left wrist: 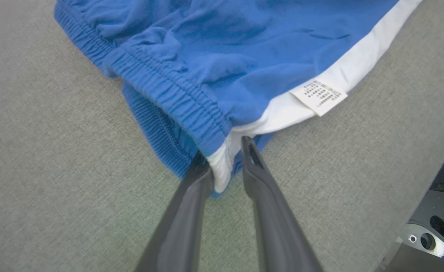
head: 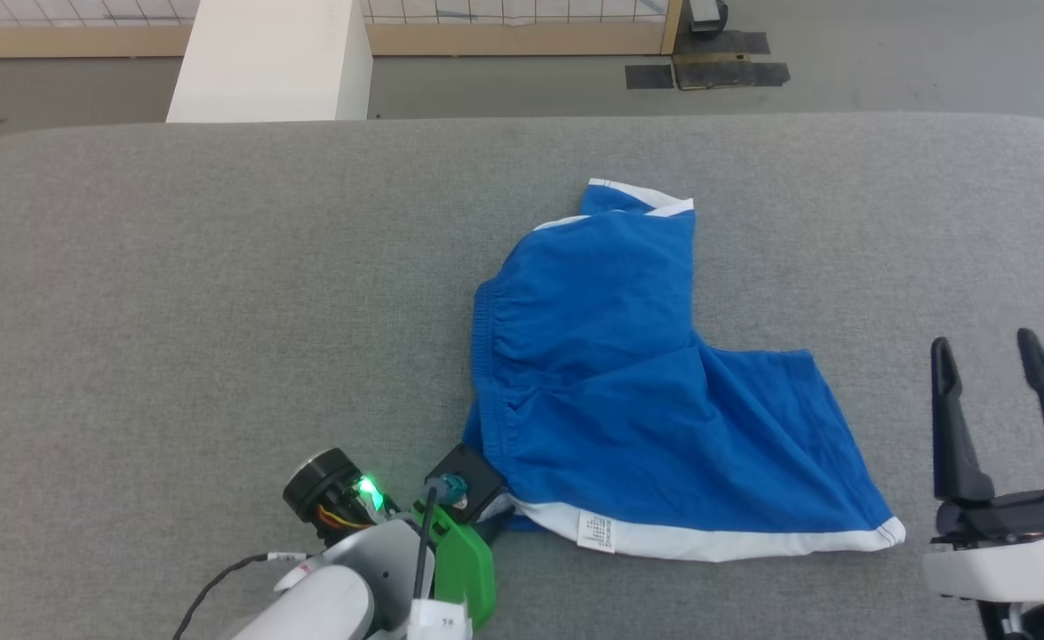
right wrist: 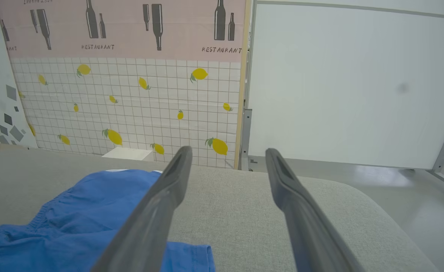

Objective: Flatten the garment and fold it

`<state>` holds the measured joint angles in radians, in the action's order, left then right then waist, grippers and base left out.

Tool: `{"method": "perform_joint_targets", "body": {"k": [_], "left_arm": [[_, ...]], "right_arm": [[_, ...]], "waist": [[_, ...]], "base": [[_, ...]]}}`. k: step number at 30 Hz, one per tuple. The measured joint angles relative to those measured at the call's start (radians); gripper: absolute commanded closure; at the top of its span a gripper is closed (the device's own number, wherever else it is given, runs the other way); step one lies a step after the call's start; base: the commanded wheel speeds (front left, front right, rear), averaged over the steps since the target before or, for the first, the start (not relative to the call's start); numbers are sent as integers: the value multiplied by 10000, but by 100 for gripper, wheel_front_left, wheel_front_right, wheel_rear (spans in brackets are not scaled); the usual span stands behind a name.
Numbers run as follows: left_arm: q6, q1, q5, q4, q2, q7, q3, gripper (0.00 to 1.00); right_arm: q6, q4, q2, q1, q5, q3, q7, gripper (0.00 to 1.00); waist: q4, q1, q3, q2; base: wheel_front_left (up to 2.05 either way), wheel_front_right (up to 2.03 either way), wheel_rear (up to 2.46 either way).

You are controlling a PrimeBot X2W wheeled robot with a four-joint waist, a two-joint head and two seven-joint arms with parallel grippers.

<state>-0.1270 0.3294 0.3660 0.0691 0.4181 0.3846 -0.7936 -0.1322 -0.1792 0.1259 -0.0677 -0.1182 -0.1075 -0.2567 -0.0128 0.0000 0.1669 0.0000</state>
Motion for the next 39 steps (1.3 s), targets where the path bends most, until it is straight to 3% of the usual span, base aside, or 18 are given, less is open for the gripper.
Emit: {"method": "perform_joint_targets", "body": {"k": [3,7,10,15,20,27,35,39], "left_arm": [[23,-29,6,27,25,-359,31,100],[244,-289,25,10,157,-690,107,100],[372,-550,42,-102,263,-811,157,100],[523,-800,88,-228,314,-947,188,100],[575,-819,226,-249,303,-1043,151,100],[573,-709,224,-188,213,-1147,48,100],[564,-447,215,-33,109,-1335,-6,100],[560,-365,213,86,0,-1419,-48,100]], "right_arm": [[0,40,696,61,284,217,0,0],[0,512,2215,58,518,991,470,0],[0,715,3576,65,-125,1952,2282,0],[-2,324,5889,624,-2673,3841,5578,0],[-2,146,7405,1758,-4360,5177,7940,0],[-2,1298,7683,3012,-5714,6659,9735,0],[-2,3103,7016,4149,-6052,8100,9440,0],[6,3411,7083,4567,-6345,9014,9225,0]], "waist": [[25,0,-65,0],[52,0,-197,0],[71,0,-260,0],[39,0,-253,0],[72,0,-199,0],[265,0,4,0],[514,0,421,0],[681,0,520,0]], "base": [[0,0,0],[0,0,0],[0,0,0],[0,0,0],[0,0,0],[0,0,0],[0,0,0],[0,0,0]]}}
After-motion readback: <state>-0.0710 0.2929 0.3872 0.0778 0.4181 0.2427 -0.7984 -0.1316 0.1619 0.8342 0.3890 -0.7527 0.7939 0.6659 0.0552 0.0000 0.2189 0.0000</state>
